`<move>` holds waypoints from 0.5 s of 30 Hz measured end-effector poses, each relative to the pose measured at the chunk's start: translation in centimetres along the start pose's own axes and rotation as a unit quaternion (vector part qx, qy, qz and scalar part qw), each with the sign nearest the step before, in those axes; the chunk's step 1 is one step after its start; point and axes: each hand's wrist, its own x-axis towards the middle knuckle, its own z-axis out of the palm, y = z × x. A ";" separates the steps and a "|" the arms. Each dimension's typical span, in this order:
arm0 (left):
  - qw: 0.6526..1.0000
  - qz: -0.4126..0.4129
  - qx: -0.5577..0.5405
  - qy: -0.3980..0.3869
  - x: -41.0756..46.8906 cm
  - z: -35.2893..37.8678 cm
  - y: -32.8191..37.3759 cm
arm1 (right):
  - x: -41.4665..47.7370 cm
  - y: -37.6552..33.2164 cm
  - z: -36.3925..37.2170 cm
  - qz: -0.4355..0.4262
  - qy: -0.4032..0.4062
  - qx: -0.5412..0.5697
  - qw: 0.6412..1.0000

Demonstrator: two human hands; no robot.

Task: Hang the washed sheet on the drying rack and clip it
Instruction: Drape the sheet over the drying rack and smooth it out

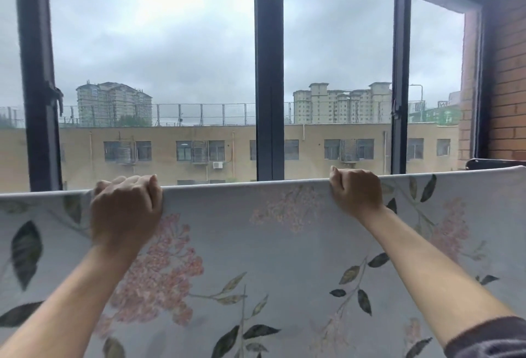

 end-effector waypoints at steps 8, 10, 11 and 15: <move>0.993 0.043 -0.095 0.053 -2.1 -3.7 1.7 | 0.1 -16.0 1.5 -0.044 0.040 0.028 0.998; 0.992 0.046 -0.094 0.068 -1.9 -3.8 1.6 | 0.3 -19.1 1.8 -0.038 0.028 0.040 0.998; 0.992 0.049 -0.089 0.075 -2.0 -3.9 1.5 | 0.4 -20.0 1.8 -0.033 0.020 0.043 0.998; 0.987 0.083 -0.072 0.116 -2.3 -3.7 -0.2 | 0.4 -20.1 1.4 -0.035 0.023 0.040 0.998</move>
